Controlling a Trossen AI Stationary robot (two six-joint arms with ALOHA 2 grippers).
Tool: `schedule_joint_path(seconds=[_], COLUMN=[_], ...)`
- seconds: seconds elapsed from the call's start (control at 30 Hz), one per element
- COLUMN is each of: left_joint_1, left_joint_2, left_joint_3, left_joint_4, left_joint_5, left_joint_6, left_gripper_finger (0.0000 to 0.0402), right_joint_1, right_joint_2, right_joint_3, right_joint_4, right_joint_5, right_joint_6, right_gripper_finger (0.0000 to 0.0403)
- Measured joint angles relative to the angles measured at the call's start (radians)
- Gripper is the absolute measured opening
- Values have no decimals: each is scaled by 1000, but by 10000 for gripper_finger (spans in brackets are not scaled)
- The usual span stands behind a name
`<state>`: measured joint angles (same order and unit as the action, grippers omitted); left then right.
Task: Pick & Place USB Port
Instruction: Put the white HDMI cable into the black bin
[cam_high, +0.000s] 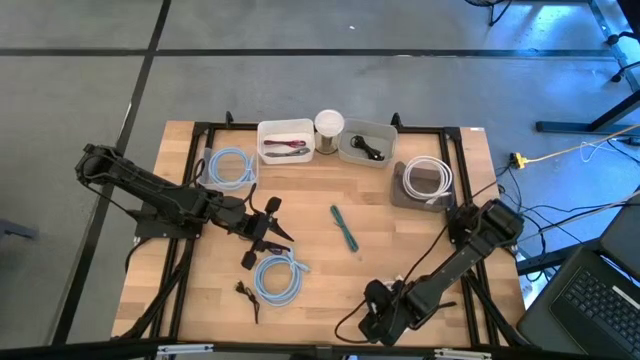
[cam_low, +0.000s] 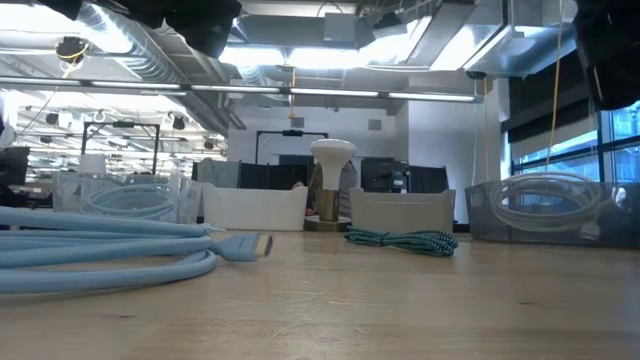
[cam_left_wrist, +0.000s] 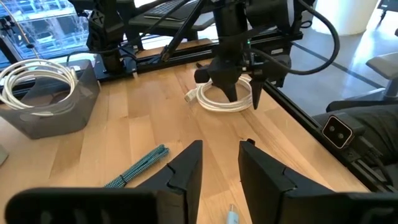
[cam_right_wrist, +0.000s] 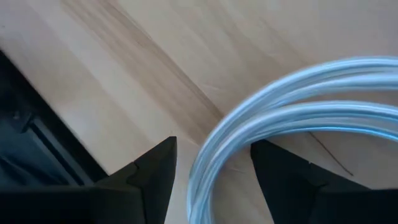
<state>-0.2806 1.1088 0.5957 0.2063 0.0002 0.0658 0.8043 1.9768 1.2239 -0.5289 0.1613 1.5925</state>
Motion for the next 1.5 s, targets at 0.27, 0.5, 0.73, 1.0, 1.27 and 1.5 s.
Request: schedule_joint_path(seconds=[0.27,0.5,0.73,1.0,1.27,1.5], left_joint_1=[0,0,0,0,0,0], left_joint_2=[0,0,0,0,0,0], left_joint_3=[0,0,0,0,0,0], left_joint_4=[0,0,5,1,3,0], left_joint_5=[0,0,0,0,0,0], left_joint_6=[0,0,0,0,0,0], left_gripper_finger=[97,94,96,94,97,94], right_joint_1=[-1,-39,-77,-114,-289,-495], right_joint_2=[0,-12,-53,-68,-240,-506], right_joint_3=[-3,41,271,509,326,-11], right_joint_4=[-29,-79,-488,-1054,-1025,-951], right_joint_5=[33,193,221,404,437,331], right_joint_6=[-42,-225,-378,-390,-565,-600], right_gripper_finger=[64,15,15,15,15,15])
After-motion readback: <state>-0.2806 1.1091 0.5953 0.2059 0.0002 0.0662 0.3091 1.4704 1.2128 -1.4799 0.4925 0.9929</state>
